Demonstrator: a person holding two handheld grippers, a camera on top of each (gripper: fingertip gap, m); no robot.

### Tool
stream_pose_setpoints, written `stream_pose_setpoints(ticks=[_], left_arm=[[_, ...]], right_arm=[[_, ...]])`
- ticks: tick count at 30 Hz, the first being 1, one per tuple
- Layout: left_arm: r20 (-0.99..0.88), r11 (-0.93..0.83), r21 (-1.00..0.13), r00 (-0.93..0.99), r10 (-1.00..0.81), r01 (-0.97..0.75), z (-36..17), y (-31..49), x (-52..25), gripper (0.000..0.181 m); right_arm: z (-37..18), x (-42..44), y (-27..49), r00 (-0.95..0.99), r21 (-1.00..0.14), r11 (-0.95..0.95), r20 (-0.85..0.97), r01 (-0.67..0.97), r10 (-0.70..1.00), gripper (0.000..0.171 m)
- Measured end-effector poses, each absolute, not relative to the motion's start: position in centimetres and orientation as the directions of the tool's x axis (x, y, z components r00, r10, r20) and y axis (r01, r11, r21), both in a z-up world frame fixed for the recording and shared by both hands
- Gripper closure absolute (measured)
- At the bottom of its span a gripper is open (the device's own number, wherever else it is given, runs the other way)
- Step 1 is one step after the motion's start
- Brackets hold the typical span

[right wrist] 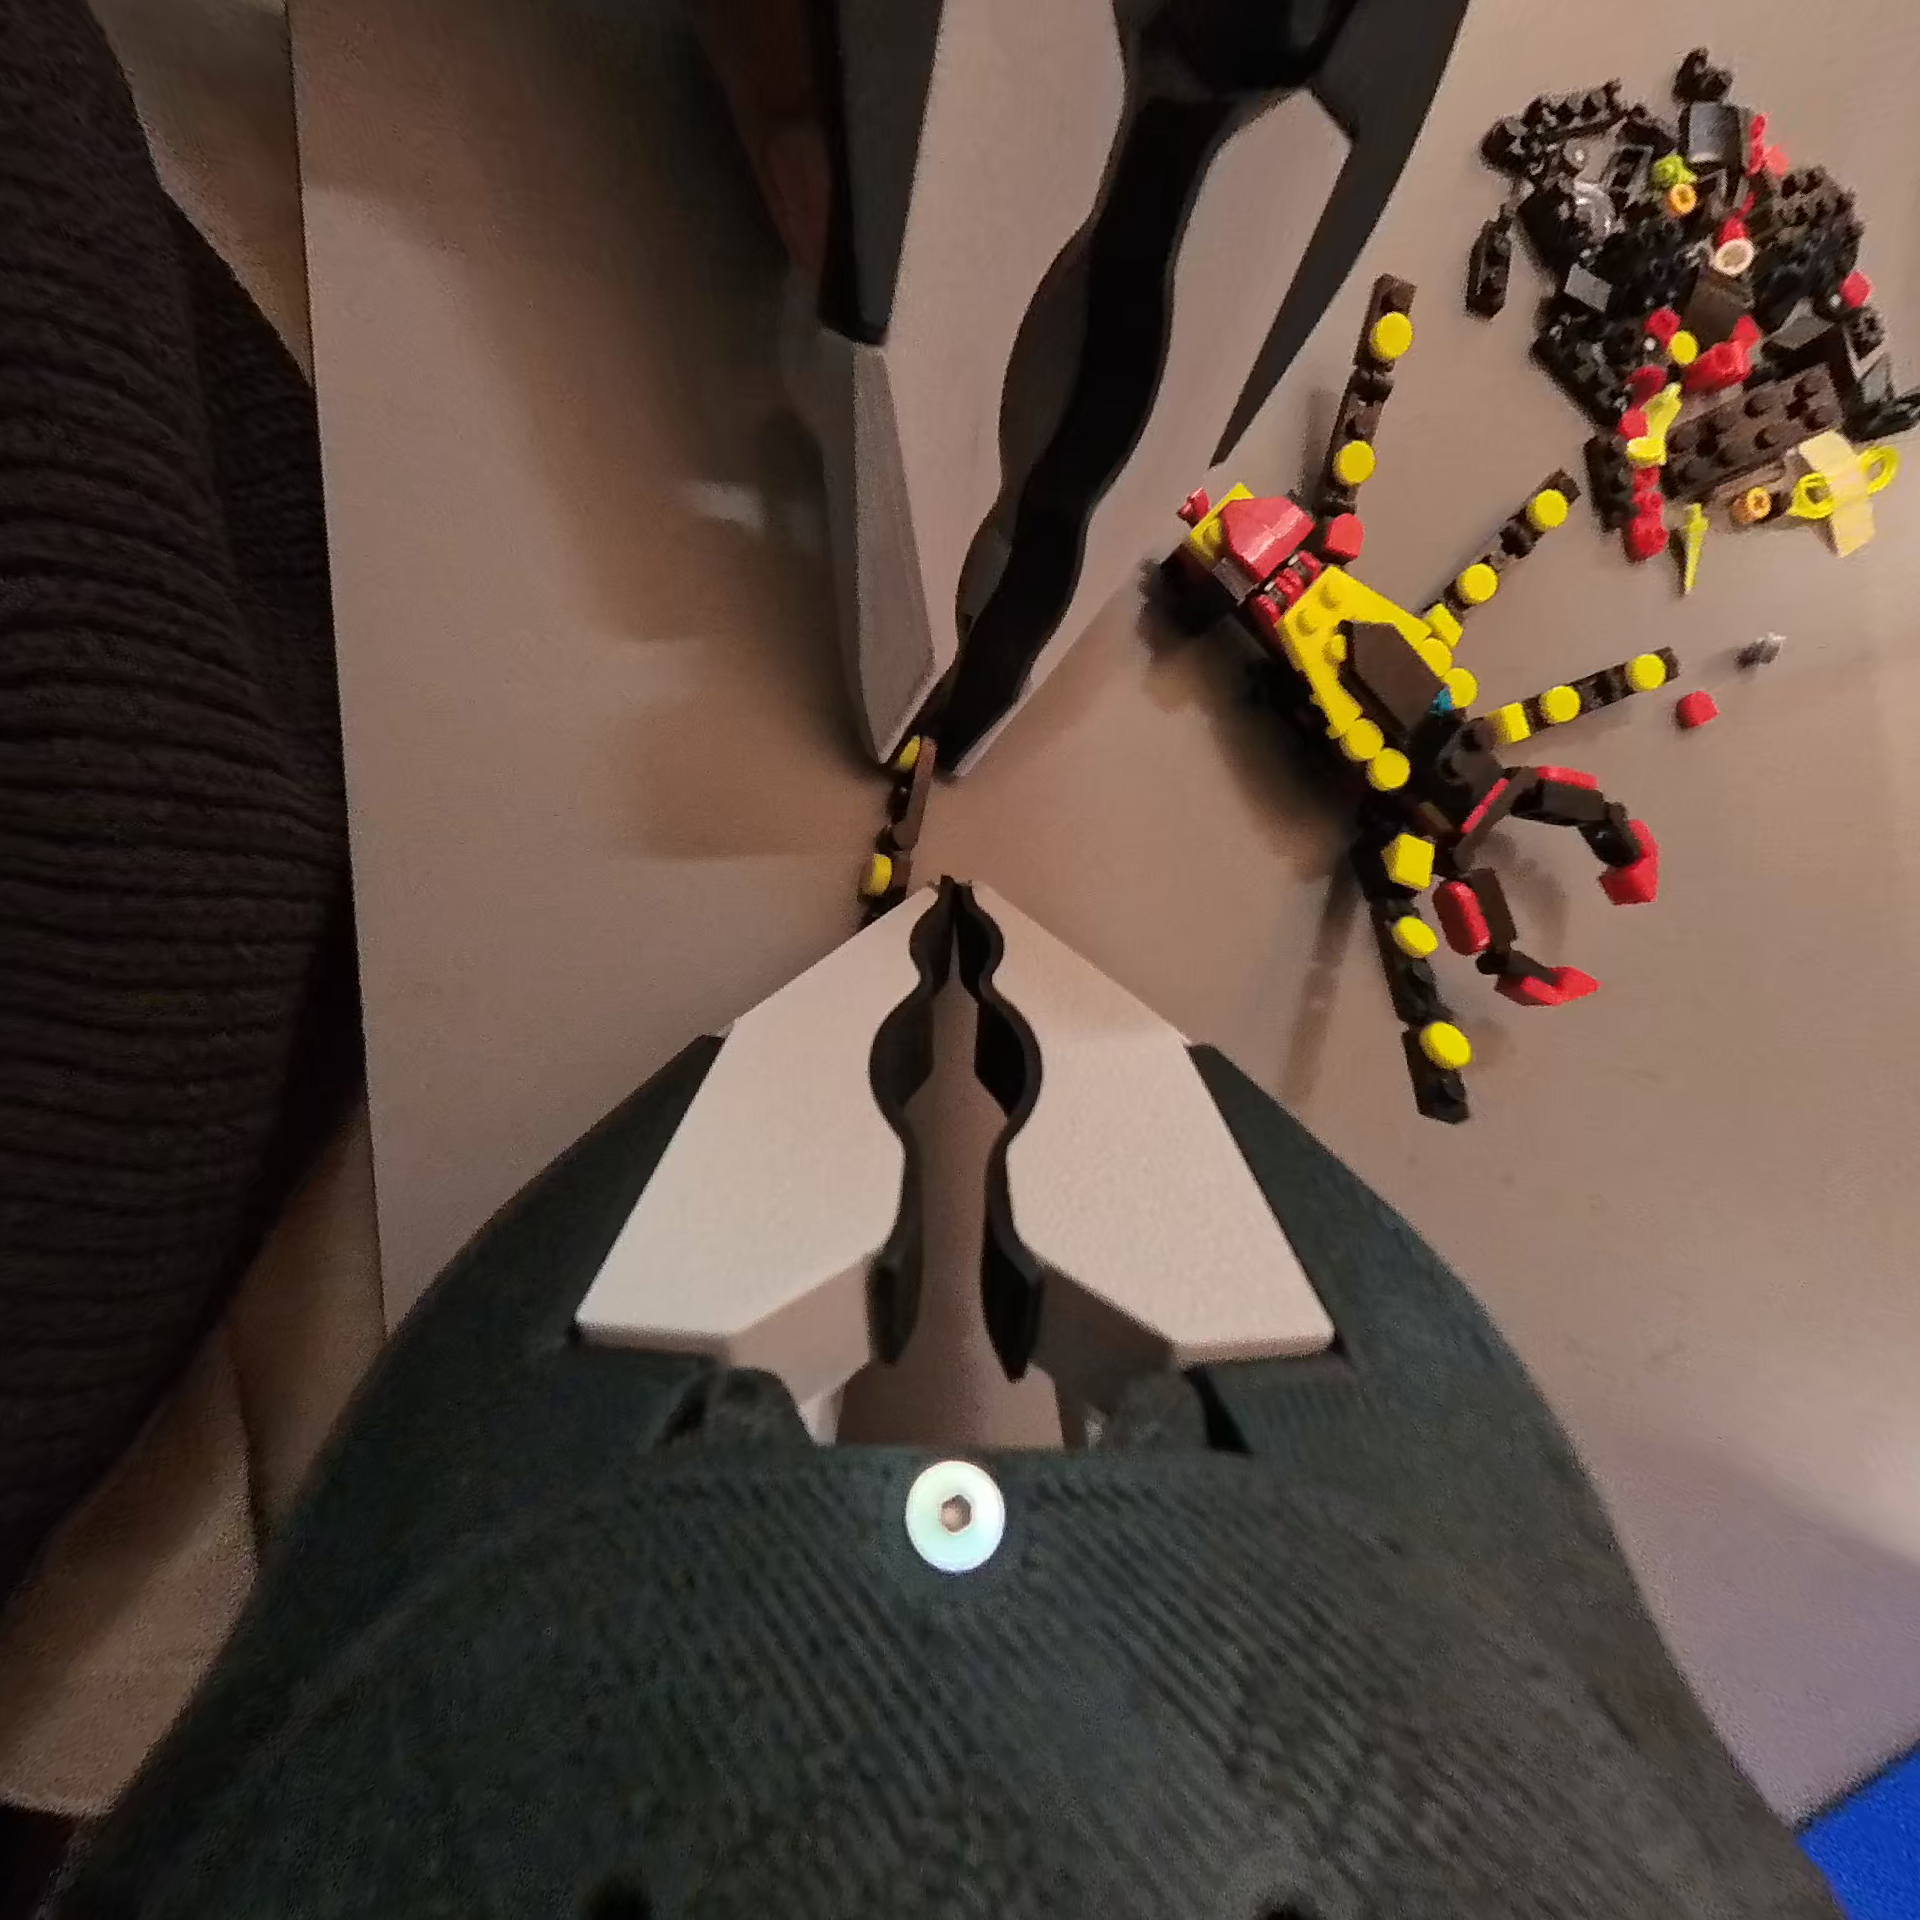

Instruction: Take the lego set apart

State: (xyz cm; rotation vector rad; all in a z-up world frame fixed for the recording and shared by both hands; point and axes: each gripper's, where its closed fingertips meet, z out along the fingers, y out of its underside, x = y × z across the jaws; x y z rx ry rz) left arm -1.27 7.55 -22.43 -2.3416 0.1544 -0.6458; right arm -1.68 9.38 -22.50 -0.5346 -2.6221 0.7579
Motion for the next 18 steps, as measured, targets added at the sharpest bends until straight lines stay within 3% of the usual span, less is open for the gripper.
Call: stream_pose_setpoints(ticks=[3, 7, 18], left_arm=[[0.445, -0.764, -0.639, 0.854, -0.27, 0.092, -22.4, 7.4, -1.2, 0.175], [0.464, -0.766, -0.633, 0.846, -0.261, 0.111, -22.4, 7.4, -1.2, 0.175], [0.466, -0.763, -0.637, 0.845, -0.263, 0.114, -22.4, 7.4, -1.2, 0.176]], right_arm=[[-22.0, -2.0, 9.8, -0.855, -0.567, 0.786, 0.255, 0.246, 0.452, 0.171], [-20.4, -1.3, 8.6, -0.879, -0.65, 0.74, 0.234, 0.176, 0.415, 0.171], [-21.7, -1.4, 9.0, -0.879, -0.59, 0.785, 0.255, 0.189, 0.403, 0.171]])
